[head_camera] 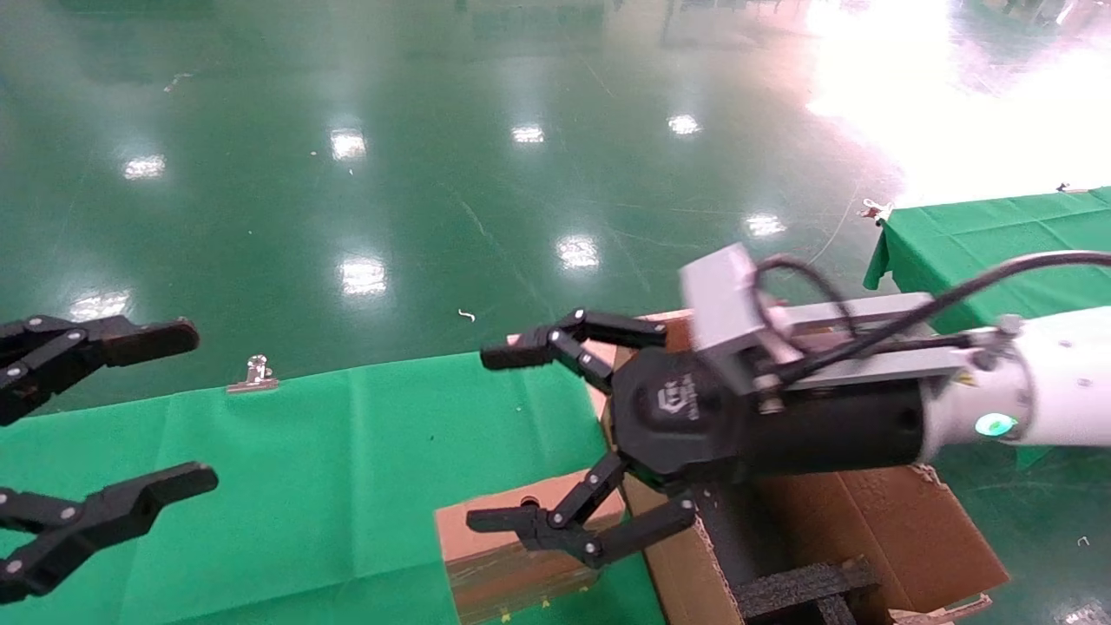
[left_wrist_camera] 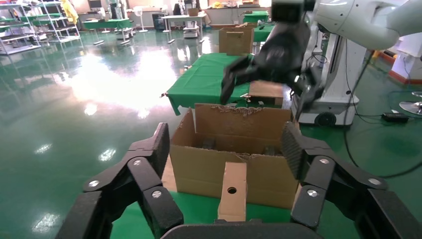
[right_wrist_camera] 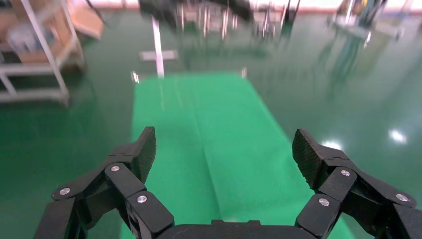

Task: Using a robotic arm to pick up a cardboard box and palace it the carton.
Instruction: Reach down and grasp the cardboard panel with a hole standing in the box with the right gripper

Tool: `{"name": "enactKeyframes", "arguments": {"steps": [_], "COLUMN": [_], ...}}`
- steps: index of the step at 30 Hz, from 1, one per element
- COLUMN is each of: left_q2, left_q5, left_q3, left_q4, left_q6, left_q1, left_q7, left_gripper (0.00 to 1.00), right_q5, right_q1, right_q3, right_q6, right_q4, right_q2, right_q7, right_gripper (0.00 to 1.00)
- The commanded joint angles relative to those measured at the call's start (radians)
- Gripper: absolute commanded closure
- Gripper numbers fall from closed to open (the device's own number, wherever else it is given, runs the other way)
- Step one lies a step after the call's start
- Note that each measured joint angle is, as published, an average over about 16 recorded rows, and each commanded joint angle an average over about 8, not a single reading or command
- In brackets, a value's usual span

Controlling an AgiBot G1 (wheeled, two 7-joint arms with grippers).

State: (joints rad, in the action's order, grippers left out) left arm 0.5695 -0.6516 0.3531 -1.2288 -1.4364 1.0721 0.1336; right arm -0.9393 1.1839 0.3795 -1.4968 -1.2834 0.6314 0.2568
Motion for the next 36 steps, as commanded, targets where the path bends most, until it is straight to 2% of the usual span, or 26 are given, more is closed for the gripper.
{"name": "enactKeyframes", "arguments": {"steps": [1, 8, 14, 21, 28, 29, 36], "left_q2": [0.0, 0.0, 0.0, 0.0, 0.0, 0.0, 0.0], "left_q5": [0.0, 0.0, 0.0, 0.0, 0.0, 0.0, 0.0], "left_q3": [0.0, 0.0, 0.0, 0.0, 0.0, 0.0, 0.0], "left_q4": [0.0, 0.0, 0.0, 0.0, 0.0, 0.0, 0.0], "left_q6": [0.0, 0.0, 0.0, 0.0, 0.0, 0.0, 0.0], "left_q1": [0.0, 0.0, 0.0, 0.0, 0.0, 0.0, 0.0], "left_q7": [0.0, 0.0, 0.0, 0.0, 0.0, 0.0, 0.0], "left_gripper": [1.0, 1.0, 1.0, 1.0, 0.98, 0.88, 0.03], "right_q5": [-0.06, -0.295, -0.453, -0.563, -0.615, -0.62, -0.618], "right_q1": [0.033, 0.173, 0.274, 0.377, 0.47, 0.482, 0.54], "right_q3": [0.027, 0.155, 0.281, 0.421, 0.567, 0.587, 0.7], "right_q6": [0.0, -0.052, -0.08, -0.086, -0.09, -0.09, -0.086], "right_q4": [-0.003, 0.042, 0.083, 0.143, 0.193, 0.198, 0.236], "right_q2": [0.002, 0.09, 0.179, 0.253, 0.302, 0.308, 0.339], "right_q7": [0.023, 0.052, 0.047, 0.028, 0.0, -0.005, -0.034], "right_gripper": [0.0, 0.0, 0.0, 0.0, 0.0, 0.0, 0.0]}}
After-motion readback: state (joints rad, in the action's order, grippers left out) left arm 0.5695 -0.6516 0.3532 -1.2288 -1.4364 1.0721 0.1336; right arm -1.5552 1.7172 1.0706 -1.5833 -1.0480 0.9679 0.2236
